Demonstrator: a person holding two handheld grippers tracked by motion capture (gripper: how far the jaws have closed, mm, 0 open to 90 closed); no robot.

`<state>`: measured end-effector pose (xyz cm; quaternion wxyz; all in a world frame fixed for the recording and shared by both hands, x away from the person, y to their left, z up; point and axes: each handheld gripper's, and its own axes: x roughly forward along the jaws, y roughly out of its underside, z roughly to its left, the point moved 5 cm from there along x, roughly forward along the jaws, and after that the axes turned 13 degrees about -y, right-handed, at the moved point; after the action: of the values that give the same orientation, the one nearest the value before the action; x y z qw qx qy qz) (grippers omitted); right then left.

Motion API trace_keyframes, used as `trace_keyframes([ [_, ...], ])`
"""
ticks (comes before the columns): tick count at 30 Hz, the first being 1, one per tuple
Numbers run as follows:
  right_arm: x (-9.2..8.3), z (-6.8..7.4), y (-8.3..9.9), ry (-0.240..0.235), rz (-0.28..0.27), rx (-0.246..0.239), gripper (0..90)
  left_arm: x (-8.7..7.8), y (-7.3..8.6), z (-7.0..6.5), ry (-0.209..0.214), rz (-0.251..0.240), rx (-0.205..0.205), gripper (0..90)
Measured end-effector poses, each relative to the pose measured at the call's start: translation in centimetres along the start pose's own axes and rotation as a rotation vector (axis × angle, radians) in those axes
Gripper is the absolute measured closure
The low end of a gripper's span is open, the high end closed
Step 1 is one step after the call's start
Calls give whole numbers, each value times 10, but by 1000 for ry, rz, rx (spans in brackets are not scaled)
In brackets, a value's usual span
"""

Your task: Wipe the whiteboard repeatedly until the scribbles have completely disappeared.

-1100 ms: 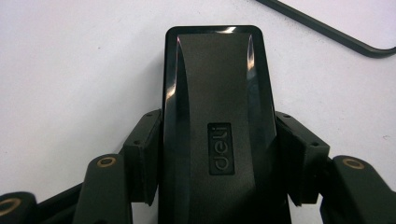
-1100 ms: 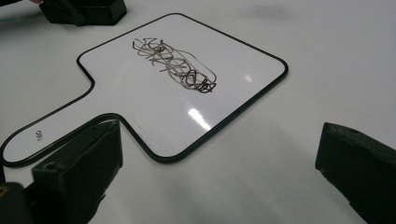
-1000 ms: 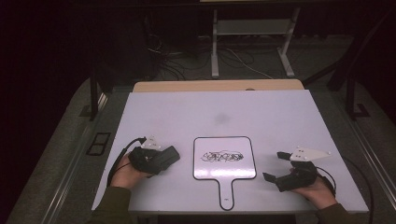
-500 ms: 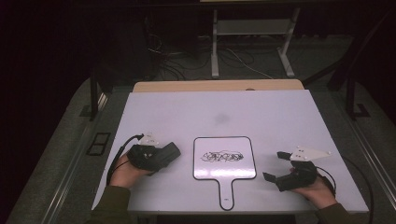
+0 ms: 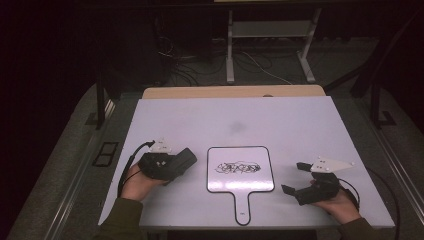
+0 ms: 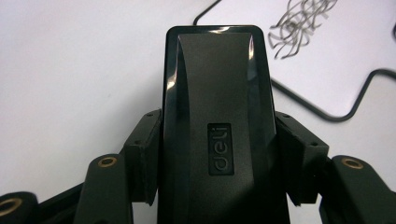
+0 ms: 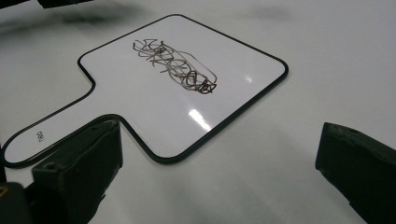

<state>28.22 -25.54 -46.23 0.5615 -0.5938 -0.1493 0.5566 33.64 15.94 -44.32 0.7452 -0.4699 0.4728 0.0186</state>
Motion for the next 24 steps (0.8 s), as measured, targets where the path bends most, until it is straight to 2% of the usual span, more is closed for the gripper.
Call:
trace_keyframes([
  [4,0,0,0,0,1,2,0,0,-6,-4,15,-9,6,390],
  [6,0,0,0,-1,1,1,0,1,-9,-7,25,-12,-4,391],
  [14,0,0,0,0,1,2,0,6,-19,-15,38,-12,18,391],
  [18,0,-1,0,0,-6,3,0,8,-27,-19,45,-10,10,391],
  [24,-1,-1,-1,3,-8,7,0,14,-39,-29,60,5,44,392],
])
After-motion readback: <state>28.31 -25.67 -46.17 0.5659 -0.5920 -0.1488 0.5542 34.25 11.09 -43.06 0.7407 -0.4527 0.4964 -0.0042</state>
